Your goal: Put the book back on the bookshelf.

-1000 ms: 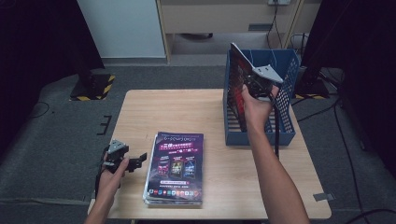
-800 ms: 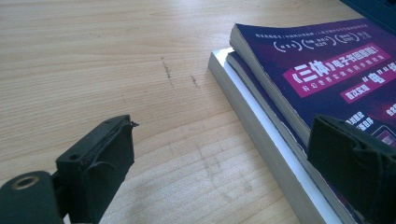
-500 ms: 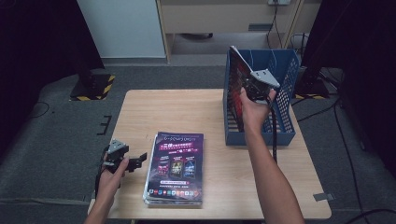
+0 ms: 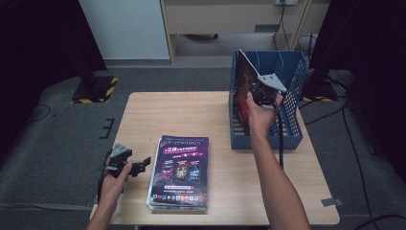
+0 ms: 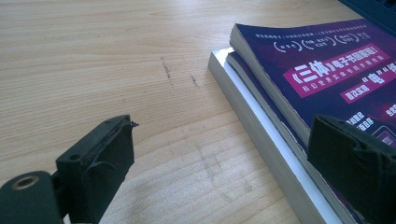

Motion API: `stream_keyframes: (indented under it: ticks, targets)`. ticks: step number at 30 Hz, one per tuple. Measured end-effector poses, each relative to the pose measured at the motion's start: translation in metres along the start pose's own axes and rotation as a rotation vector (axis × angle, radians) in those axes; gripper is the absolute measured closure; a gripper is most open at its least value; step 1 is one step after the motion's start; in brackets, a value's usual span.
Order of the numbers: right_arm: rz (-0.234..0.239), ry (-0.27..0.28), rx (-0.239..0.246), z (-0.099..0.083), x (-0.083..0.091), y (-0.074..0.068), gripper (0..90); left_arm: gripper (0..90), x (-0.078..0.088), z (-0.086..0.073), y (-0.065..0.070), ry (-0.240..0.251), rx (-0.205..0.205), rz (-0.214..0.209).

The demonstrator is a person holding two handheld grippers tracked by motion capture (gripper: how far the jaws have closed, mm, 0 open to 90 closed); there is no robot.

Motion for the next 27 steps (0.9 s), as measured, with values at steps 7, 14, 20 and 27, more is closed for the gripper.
stream_keyframes:
  ticks: [7,14,20,27]
  targets:
    - [-0.008,-0.004,0.000,-0.005,0.000,0.003,87.0,6.8,-0.001,0.000,0.000,-0.002,-0.002,0.000]
    - [-0.018,-0.004,0.001,-0.005,-0.001,0.004,87.0,6.8,-0.001,0.000,0.000,-0.003,-0.003,0.000]
    - [-0.023,-0.001,0.013,-0.005,-0.001,0.005,87.0,6.8,-0.002,-0.001,0.000,-0.007,-0.005,-0.002]
    - [-0.001,0.003,0.033,-0.008,0.001,-0.007,86.8,6.8,-0.002,-0.001,0.001,-0.011,-0.007,-0.004]
Point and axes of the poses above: each handheld gripper's, and its own axes: x roughly backward along the jaws, z roughly out of its top, y roughly to its right, the point moved 10 cm from there along -x, roughly forward along the jaws, and after that the axes turned 8 degrees about -z, right-handed, at the moved point
